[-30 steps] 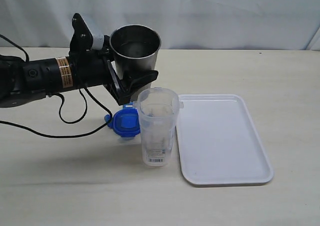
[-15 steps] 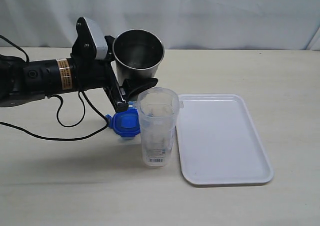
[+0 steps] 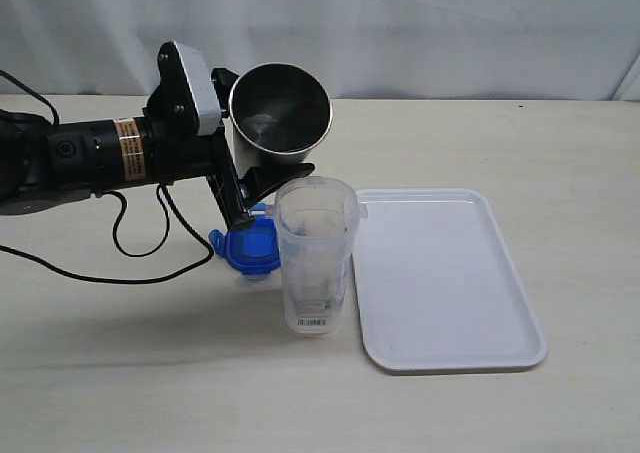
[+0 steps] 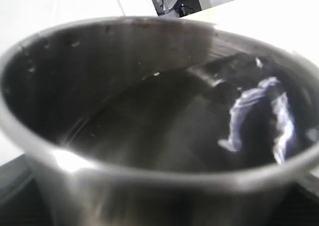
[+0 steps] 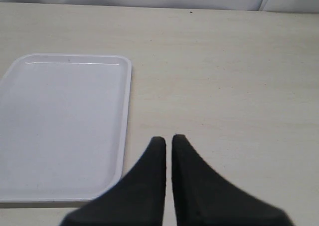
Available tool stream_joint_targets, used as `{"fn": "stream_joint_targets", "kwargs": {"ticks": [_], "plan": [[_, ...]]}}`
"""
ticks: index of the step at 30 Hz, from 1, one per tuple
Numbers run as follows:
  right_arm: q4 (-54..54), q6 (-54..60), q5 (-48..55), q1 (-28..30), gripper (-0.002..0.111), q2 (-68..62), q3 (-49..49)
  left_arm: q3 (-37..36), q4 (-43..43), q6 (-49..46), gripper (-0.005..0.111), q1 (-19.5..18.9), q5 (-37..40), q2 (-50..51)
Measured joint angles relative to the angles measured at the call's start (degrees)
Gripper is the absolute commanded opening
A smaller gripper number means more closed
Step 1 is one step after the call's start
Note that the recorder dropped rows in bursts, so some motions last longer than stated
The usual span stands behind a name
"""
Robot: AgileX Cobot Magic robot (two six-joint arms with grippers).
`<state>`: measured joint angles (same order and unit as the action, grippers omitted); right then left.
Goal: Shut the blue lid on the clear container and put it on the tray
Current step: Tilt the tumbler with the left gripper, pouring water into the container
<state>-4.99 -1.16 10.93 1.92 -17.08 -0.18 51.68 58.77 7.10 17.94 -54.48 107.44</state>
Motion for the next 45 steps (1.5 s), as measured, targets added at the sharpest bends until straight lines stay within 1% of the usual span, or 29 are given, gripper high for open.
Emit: {"fn": "stream_joint_targets", "kwargs": {"ticks": [17, 23, 32, 41, 45], "plan": [[0.0, 0.0, 0.0, 0.0, 0.004, 0.0, 0.0, 0.0, 0.0, -8.2, 0.000, 0.0, 0.0, 0.0], [0.0, 0.0, 0.0, 0.0, 0.004, 0.0, 0.0, 0.0, -0.5, -11.1, 0.000, 0.0, 2.5, 0.0], [0.0, 0.0, 0.0, 0.0, 0.004, 0.0, 0.0, 0.0, -1.2, -13.7, 0.000, 0.0, 2.5, 0.0], [0.0, 0.0, 0.0, 0.0, 0.004, 0.0, 0.0, 0.0, -1.9, -19.5, 0.000, 0.0, 2.5, 0.0], [0.0, 0.0, 0.0, 0.0, 0.004, 0.0, 0.0, 0.0, -2.1, -20.3, 0.000, 0.0, 2.5, 0.0]]}}
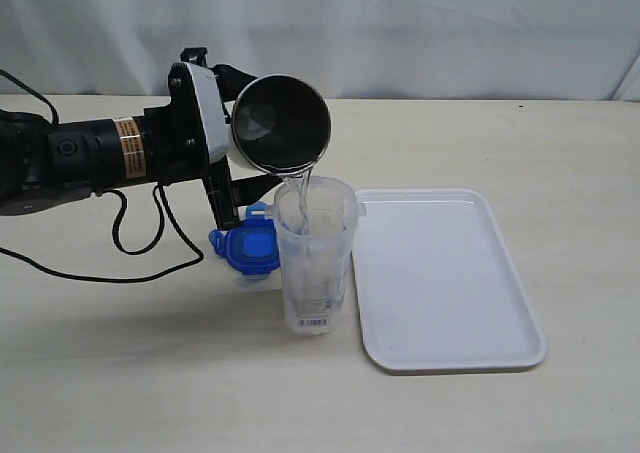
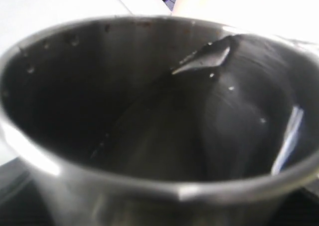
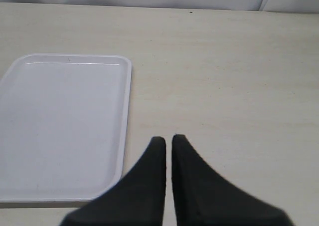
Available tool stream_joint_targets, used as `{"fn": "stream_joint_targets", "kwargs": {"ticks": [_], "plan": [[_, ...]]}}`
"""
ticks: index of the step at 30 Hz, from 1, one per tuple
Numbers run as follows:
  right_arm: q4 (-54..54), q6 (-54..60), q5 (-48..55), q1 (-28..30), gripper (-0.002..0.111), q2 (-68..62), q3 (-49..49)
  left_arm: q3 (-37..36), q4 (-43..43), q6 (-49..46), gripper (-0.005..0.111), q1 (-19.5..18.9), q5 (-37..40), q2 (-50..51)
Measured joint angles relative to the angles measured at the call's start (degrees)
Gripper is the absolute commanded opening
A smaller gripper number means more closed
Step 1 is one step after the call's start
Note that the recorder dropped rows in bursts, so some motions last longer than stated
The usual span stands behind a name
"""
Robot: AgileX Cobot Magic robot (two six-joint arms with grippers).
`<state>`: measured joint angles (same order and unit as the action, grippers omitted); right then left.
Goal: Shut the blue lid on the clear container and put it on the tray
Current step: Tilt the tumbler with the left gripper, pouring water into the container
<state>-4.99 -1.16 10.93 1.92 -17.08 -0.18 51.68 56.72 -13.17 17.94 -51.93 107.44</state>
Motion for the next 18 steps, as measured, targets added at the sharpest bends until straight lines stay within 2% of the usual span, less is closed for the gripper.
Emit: {"fn": "stream_joint_targets", "kwargs": {"ticks": [18], "plan": [[0.0, 0.0, 0.0, 0.0, 0.004, 0.0, 0.0, 0.0, -0.5, -1.9, 0.000, 0.0, 0.0, 0.0]]}}
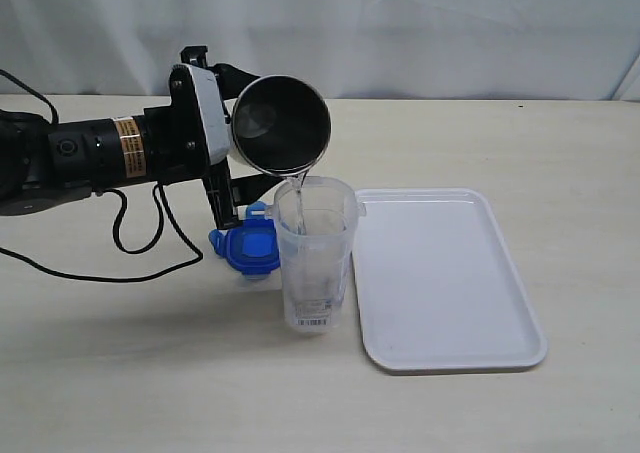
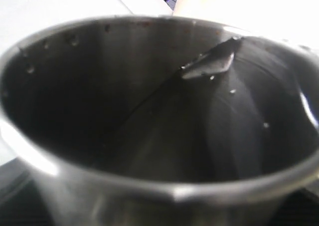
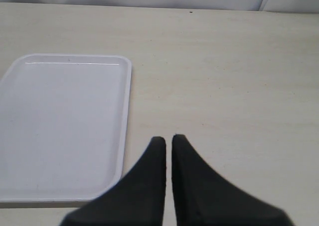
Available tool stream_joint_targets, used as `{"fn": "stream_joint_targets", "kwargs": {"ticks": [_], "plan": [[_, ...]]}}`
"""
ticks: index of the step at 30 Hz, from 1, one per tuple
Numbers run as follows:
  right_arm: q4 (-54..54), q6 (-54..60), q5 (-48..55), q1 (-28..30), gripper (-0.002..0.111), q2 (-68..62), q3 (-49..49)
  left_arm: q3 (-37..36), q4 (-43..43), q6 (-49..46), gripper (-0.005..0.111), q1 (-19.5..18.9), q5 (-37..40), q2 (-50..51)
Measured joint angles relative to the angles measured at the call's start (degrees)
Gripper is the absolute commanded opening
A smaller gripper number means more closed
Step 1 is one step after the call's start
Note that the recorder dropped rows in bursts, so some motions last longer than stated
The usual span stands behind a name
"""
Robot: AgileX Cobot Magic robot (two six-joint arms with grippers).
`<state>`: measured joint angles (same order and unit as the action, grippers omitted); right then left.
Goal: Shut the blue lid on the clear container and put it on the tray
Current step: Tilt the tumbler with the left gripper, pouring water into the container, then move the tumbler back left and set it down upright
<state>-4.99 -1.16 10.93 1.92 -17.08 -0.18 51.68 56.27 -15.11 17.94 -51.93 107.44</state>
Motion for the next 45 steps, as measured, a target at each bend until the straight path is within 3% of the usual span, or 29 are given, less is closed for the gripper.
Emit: {"fn": "stream_joint_targets", "kwargs": {"ticks": [13, 38, 45], "plan": [[0.0, 0.0, 0.0, 0.0, 0.004, 0.0, 0.0, 0.0, 0.0, 5.9, 0.000, 0.0, 0.0, 0.0], [0.0, 0.0, 0.0, 0.0, 0.004, 0.0, 0.0, 0.0, -0.5, -1.3, 0.000, 0.0, 0.0, 0.0], [0.0, 0.0, 0.0, 0.0, 0.004, 0.0, 0.0, 0.0, -0.5, 9.0, 0.000, 0.0, 0.0, 0.0]]}}
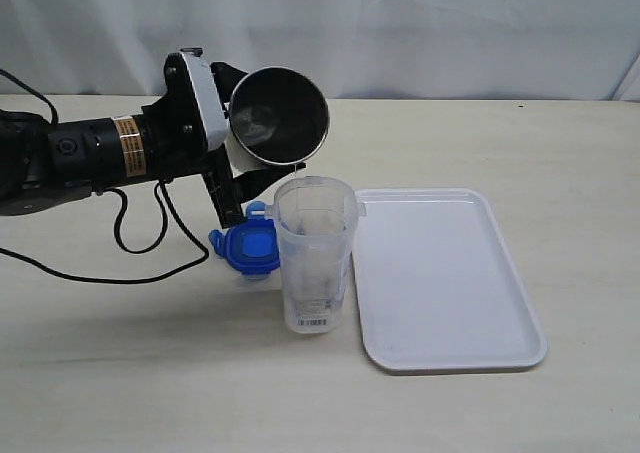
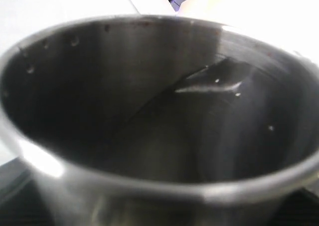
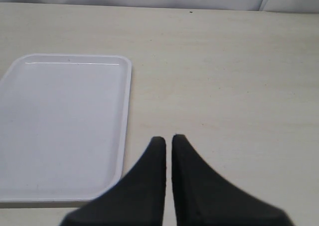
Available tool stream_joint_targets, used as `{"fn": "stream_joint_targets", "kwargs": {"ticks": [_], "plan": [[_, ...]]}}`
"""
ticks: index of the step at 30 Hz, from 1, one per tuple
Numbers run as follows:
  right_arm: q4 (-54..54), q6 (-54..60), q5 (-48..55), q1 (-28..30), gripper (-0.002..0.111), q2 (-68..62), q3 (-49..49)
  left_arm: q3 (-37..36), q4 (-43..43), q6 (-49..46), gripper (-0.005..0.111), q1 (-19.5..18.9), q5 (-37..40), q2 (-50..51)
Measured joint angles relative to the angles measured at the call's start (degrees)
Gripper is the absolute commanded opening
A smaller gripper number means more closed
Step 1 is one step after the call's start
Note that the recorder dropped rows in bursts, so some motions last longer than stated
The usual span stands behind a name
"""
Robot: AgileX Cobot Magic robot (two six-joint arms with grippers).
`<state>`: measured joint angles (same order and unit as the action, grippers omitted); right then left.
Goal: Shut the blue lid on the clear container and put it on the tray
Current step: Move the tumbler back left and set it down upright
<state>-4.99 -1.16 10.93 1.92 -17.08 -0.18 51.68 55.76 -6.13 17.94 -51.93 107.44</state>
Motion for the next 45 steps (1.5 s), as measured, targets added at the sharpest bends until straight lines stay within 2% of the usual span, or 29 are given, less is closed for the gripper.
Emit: {"fn": "stream_joint_targets", "kwargs": {"ticks": [7, 11, 16, 19, 29, 40, 45], "plan": [[0.0, 0.0, 0.0, 0.0, 0.004, 0.0, 0.0, 0.0, -2.9, 8.6, 0.000, 0.0, 4.2, 0.0], [0.0, 0.0, 0.0, 0.0, 0.004, 0.0, 0.0, 0.0, -12.5, 10.0, 0.000, 0.0, 5.2, 0.0], [0.0, 0.0, 0.0, 0.0, 0.004, 0.0, 0.0, 0.0, -28.4, 10.5, 0.000, 0.0, 5.2, 0.3], [0.0, 0.0, 0.0, 0.0, 0.004, 0.0, 0.0, 1.0, -32.0, 12.3, 0.000, -1.3, 4.8, 1.6], [0.0, 0.0, 0.0, 0.0, 0.004, 0.0, 0.0, 12.2, -32.1, 22.6, 0.000, -8.5, 5.6, 13.0], [0.0, 0.0, 0.0, 0.0, 0.004, 0.0, 0.0, 30.0, -24.4, 30.5, 0.000, -9.2, 9.8, 26.9], [0.0, 0.0, 0.0, 0.0, 0.004, 0.0, 0.0, 33.7, -23.8, 31.5, 0.000, -9.2, 9.8, 30.6]]}}
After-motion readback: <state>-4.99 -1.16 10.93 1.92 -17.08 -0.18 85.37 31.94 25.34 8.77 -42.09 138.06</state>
